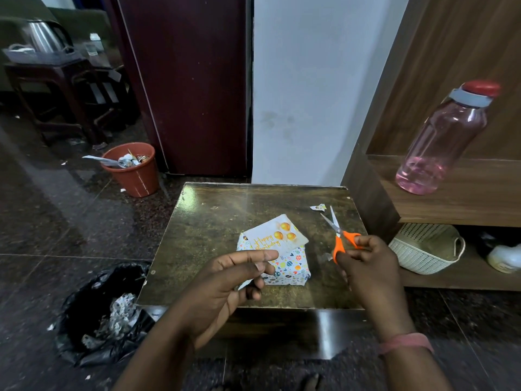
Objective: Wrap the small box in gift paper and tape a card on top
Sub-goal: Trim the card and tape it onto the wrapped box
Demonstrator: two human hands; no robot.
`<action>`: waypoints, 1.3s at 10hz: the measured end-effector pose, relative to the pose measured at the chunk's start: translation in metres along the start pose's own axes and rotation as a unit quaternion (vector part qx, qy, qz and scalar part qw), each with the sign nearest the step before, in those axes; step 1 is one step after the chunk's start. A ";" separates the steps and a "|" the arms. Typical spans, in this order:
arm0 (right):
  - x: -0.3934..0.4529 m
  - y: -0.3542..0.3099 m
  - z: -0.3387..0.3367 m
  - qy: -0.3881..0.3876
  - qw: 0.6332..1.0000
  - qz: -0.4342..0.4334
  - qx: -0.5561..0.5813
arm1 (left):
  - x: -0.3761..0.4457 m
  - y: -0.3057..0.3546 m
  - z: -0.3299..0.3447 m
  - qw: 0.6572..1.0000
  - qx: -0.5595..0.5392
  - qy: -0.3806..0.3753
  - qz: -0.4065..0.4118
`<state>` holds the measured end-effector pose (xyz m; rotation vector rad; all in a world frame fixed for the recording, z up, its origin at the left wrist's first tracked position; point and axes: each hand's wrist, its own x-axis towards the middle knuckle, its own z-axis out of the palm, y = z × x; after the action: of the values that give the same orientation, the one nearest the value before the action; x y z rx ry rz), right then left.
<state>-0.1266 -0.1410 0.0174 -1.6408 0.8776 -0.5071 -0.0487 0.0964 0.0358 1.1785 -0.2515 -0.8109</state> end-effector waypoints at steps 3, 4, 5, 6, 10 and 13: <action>-0.007 0.010 0.003 0.032 0.987 -0.026 -0.153 | 0.000 0.001 0.000 1.000 -0.004 0.007 -0.001; -0.008 0.011 0.003 0.035 0.989 0.006 -0.142 | 0.000 0.001 0.000 1.000 -0.004 0.007 0.000; -0.008 0.010 -0.001 0.046 0.989 0.012 -0.138 | 0.000 0.002 0.000 1.000 -0.003 0.009 0.003; -0.008 0.009 -0.003 0.050 0.989 0.010 -0.136 | 0.000 0.002 0.001 1.000 -0.002 0.010 0.002; -0.006 0.010 -0.004 0.042 0.985 -0.035 -0.161 | 0.000 0.001 0.001 1.000 -0.006 0.015 0.002; -0.012 0.005 -0.003 0.076 0.957 -0.133 -0.246 | 0.000 0.001 0.001 1.000 -0.004 0.015 0.003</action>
<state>-0.1380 -0.1340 0.0150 -2.2188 0.9514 -0.6408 -0.0491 0.0963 0.0371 1.1812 -0.2279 -0.7880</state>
